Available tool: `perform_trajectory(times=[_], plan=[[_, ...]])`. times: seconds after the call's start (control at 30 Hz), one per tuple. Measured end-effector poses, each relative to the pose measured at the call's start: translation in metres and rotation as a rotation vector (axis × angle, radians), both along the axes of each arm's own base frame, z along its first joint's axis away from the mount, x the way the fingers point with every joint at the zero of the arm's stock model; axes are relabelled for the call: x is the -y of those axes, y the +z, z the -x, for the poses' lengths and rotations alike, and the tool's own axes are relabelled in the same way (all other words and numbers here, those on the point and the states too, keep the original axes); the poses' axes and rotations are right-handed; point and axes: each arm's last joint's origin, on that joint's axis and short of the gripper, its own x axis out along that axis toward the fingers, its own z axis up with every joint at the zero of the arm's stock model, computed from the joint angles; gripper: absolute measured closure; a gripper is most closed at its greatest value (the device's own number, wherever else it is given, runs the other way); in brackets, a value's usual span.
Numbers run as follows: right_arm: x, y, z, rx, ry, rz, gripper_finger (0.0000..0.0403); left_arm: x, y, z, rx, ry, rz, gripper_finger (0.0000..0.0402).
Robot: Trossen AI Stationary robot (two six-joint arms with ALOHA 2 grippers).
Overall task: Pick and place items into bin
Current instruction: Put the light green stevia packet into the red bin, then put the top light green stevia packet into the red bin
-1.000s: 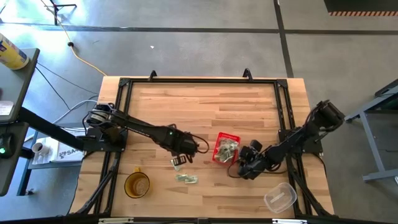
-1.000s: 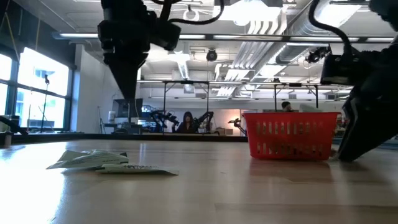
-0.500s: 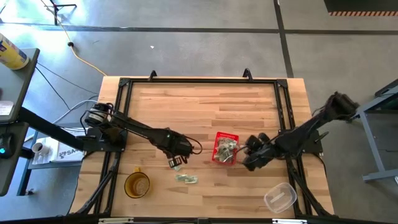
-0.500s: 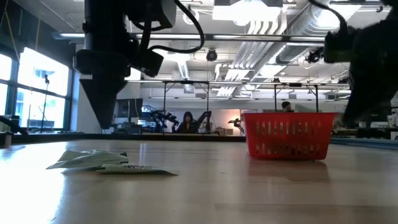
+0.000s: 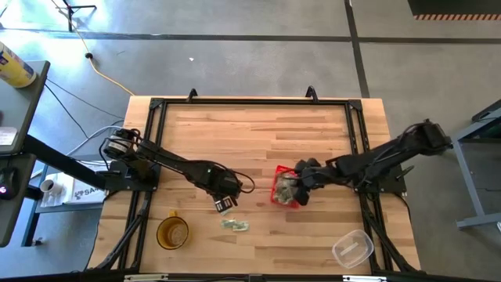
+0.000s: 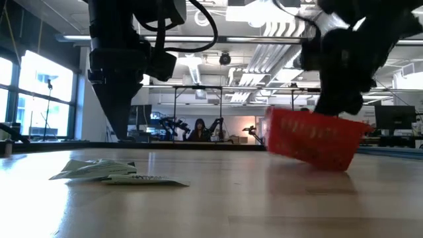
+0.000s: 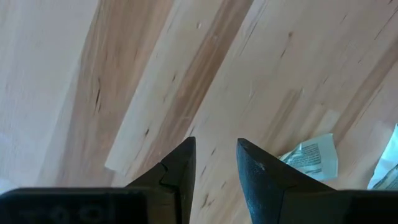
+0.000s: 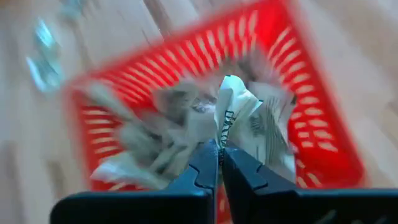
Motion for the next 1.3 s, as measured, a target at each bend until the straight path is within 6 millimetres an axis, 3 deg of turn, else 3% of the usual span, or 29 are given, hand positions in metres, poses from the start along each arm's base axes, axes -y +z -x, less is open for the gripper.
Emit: perform_trajectory(times=[0.2,0.4,0.63,0.8,1.0,1.3], plan=[[-0.003,-0.020,-0.014,-0.047,0.129,-0.083,0.0361,0.000,0.000,0.000,-0.001,0.000,-0.001,0.0252],[-0.006,0.005,-0.034,0.075,0.176,-0.002,0.0337,0.000,0.000,0.000,0.000,0.002,-0.001,0.0252],[0.002,-0.002,-0.041,-0.010,0.170,0.022,0.0306,0.000,0.000,-0.002,0.018,0.003,-0.005,0.0252],[-0.003,0.017,-0.049,0.052,0.236,0.057,0.0281,0.000,0.000,-0.002,0.017,0.002,-0.006,0.0252],[-0.010,-0.021,-0.049,-0.129,0.265,0.017,0.0274,-0.001,0.000,-0.002,0.021,-0.001,-0.030,0.0252],[-0.012,0.007,-0.074,-0.060,0.307,0.168,0.0274,-0.001,0.000,-0.003,0.029,0.000,-0.034,0.0252]])
